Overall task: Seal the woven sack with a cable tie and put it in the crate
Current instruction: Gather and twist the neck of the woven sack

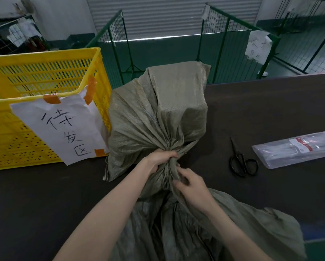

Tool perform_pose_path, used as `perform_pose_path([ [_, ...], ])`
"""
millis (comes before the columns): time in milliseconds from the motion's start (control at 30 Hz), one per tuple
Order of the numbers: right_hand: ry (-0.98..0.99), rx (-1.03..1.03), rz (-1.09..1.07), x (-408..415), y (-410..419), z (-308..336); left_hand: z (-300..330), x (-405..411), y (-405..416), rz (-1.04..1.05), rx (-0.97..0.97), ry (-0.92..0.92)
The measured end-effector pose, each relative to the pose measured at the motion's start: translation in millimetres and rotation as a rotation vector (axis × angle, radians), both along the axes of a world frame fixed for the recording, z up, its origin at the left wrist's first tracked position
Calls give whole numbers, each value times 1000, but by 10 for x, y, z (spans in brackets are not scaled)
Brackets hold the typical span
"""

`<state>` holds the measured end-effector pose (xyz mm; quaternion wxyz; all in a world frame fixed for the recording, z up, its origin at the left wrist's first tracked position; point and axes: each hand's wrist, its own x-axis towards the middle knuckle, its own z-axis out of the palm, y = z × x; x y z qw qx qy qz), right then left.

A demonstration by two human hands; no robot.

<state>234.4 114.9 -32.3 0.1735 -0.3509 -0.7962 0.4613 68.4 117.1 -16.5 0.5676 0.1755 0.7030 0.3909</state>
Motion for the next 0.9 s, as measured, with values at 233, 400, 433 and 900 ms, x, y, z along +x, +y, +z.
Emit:
perform_pose_path([
  [233, 108, -898, -357, -157, 818, 171, -21, -15, -46, 4, 62, 30],
  [400, 152, -985, -277, -645, 1059, 426, 76, -43, -82, -109, 32, 169],
  [433, 199, -1002, -330, -725, 1049, 468, 98, -48, -88, -130, 27, 211],
  [900, 466, -843, -597, -996, 1135, -13, -376, 79, -437, 44, 180, 336],
])
